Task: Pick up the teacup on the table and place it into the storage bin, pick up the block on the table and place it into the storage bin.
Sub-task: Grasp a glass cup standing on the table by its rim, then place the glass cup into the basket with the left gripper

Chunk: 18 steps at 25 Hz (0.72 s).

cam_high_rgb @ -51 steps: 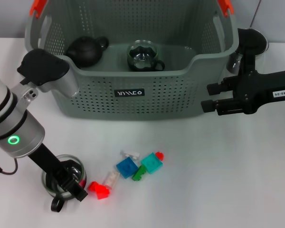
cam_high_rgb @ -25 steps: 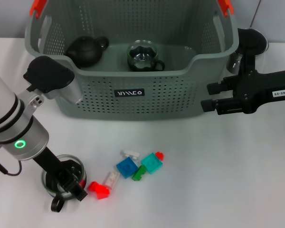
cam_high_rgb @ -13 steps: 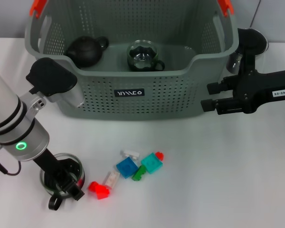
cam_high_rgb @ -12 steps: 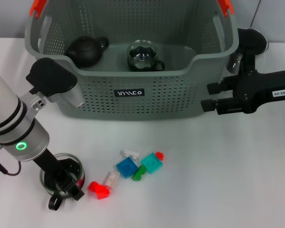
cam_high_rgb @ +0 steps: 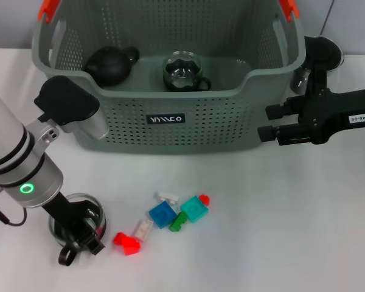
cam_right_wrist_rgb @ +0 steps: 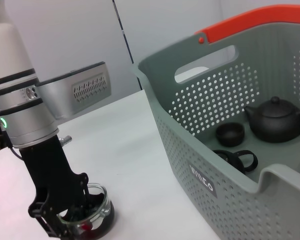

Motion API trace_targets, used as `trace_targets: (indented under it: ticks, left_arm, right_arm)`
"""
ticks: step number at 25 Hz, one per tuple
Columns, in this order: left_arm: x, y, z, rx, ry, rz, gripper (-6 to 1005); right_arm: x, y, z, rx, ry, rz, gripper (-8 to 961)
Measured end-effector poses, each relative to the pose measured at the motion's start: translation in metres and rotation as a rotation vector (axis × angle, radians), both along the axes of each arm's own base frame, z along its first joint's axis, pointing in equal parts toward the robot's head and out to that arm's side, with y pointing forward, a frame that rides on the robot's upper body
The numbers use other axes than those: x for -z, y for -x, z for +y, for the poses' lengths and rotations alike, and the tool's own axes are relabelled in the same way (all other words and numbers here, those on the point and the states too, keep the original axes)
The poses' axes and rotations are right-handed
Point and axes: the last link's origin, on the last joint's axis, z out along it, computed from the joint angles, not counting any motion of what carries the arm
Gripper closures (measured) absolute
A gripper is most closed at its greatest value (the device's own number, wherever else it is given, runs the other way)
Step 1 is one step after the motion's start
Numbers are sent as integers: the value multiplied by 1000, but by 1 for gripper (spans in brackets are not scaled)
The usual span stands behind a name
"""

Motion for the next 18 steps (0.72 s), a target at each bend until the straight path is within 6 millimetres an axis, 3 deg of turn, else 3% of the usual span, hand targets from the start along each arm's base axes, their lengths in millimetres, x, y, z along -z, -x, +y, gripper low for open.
trace_targets:
  ticks: [1, 4, 15, 18]
  left_arm:
    - [0, 0, 0, -1, -1, -1, 491]
    - [-1, 0, 1, 0, -6, -2, 723]
    - [0, 0, 1, 4, -7, -1, 900]
    - [-1, -1, 1, 4, -9, 0, 901]
  right_arm:
    - [0, 0, 0, 0, 0, 0, 307]
    - [0, 0, 0, -1, -1, 0, 308]
    - [-1, 0, 0, 1, -5, 3, 308]
    - [-1, 0, 0, 2, -5, 3, 308]
